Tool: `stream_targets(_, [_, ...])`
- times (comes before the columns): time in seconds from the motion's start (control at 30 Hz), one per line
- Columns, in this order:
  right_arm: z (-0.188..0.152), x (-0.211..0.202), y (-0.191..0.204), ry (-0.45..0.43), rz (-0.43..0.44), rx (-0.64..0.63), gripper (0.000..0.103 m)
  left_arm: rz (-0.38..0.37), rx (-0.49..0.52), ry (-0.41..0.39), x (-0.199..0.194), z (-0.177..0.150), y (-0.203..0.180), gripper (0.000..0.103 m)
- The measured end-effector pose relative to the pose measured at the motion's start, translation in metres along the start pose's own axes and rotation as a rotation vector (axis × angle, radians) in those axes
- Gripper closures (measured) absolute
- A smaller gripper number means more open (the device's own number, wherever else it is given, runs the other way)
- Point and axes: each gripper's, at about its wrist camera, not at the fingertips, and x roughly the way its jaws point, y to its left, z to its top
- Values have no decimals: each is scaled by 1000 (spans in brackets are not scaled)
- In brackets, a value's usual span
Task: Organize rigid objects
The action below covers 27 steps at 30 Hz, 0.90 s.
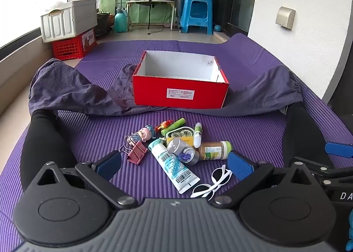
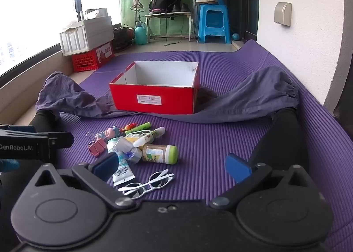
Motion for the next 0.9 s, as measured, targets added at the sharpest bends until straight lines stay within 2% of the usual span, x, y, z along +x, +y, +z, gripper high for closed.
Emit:
stream_targets(0.7, [0,1,-5,-11,0,7,0,0,-46,20,6,-2,7,0])
stream_targets(0.9, [0,1,-5,-15,-15,13,0,-25,-68,19,6,-1,10,0])
